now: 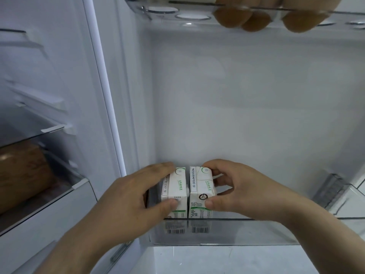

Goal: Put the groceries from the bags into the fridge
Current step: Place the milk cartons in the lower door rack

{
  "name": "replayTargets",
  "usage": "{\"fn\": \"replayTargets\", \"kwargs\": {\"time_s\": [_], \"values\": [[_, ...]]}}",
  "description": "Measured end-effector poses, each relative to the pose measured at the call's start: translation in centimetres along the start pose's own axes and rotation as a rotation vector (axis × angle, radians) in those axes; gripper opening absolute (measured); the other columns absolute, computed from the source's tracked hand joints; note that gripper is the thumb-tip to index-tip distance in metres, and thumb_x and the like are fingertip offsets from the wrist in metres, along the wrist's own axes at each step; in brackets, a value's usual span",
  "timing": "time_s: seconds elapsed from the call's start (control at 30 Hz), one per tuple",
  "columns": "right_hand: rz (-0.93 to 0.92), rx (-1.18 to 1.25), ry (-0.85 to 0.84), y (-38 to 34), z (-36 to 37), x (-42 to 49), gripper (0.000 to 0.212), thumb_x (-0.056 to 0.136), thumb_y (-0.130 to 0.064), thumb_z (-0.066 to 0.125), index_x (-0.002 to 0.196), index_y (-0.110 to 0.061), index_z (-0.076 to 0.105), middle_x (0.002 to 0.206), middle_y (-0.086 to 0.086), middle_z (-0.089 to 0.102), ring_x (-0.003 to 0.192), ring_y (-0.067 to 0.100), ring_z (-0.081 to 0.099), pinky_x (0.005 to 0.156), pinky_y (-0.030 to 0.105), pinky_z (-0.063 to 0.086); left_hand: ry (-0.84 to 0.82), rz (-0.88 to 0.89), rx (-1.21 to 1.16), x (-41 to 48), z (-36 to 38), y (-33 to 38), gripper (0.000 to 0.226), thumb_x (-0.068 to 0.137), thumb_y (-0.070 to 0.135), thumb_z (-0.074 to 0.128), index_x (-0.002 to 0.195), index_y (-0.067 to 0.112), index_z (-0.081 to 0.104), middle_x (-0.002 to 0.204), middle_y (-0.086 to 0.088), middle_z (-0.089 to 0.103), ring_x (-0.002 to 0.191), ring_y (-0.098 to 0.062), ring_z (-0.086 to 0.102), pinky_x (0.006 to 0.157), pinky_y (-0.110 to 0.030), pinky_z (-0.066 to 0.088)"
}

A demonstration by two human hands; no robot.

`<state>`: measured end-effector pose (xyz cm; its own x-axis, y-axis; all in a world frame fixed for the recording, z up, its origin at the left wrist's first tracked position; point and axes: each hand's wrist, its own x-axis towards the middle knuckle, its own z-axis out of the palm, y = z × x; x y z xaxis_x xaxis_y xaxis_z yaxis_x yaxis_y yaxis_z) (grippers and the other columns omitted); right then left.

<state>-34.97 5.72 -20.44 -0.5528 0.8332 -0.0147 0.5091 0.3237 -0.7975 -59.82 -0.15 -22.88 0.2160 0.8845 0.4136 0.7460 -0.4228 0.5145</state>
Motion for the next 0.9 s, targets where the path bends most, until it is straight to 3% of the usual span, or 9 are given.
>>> {"fn": "replayTargets", "kwargs": {"time_s": [0.1,0.2,0.3,0.4,0.67,0.9], "values": [[0.000,0.005,-0.008,0.1,0.0,0.0,0.058,0.058,-0.048,0.078,0.112,-0.046,0.060,0.116,-0.020,0.065,0.113,0.002,0.061,0.095,0.037,0.053,0.062,-0.030,-0.138,-0.2,0.6,0.2,0.054,0.072,0.045,0.079,0.118,0.052,0.053,0.094,0.047,0.055,0.068,0.018,0.053,0.062,0.002,0.036],[-0.003,-0.003,0.000,0.0,0.0,0.0,0.055,0.061,-0.043,0.080,0.112,-0.045,0.060,0.115,-0.020,0.065,0.112,0.001,0.061,0.096,0.037,0.053,0.116,-0.020,-0.167,-0.3,1.1,0.2,0.048,0.068,0.039,0.076,0.111,0.051,0.057,0.077,0.042,0.058,0.057,0.013,0.052,0.054,0.001,0.034],[-0.010,-0.007,-0.002,-0.2,0.1,0.0,0.049,0.070,-0.033,0.081,0.113,-0.043,0.061,0.114,-0.022,0.065,0.112,0.000,0.061,0.096,0.038,0.052,0.132,-0.023,-0.217,-0.3,1.5,-0.1,0.047,0.067,0.049,0.065,0.114,0.049,0.057,0.112,0.037,0.060,0.083,0.012,0.060,0.067,0.000,0.040],[-0.017,-0.007,-0.006,-0.3,0.2,0.0,0.049,0.069,-0.034,0.078,0.114,-0.041,0.061,0.113,-0.022,0.065,0.111,0.001,0.061,0.097,0.039,0.052,0.150,-0.007,-0.219,-0.4,1.9,-0.5,0.049,0.067,0.045,0.060,0.115,0.046,0.055,0.125,0.034,0.056,0.110,0.006,0.058,0.083,-0.014,0.049],[-0.034,-0.008,-0.019,-0.2,0.1,-0.1,0.044,0.077,-0.024,0.077,0.115,-0.040,0.061,0.112,-0.020,0.066,0.111,0.001,0.059,0.093,0.037,0.055,0.168,-0.010,-0.216,-0.4,2.1,-0.5,0.050,0.065,0.047,0.056,0.115,0.049,0.053,0.126,0.038,0.053,0.113,0.008,0.056,0.088,-0.029,0.055],[-0.029,-0.060,-0.037,-0.4,0.0,-0.3,0.045,0.078,-0.032,0.076,0.118,-0.046,0.058,0.114,-0.024,0.063,0.111,-0.002,0.057,0.095,0.037,0.053,0.168,0.013,-0.166,-0.6,1.9,-0.4,0.048,0.071,0.047,0.056,0.118,0.049,0.053,0.131,0.037,0.050,0.116,0.010,0.053,0.089,-0.016,0.049]]}}
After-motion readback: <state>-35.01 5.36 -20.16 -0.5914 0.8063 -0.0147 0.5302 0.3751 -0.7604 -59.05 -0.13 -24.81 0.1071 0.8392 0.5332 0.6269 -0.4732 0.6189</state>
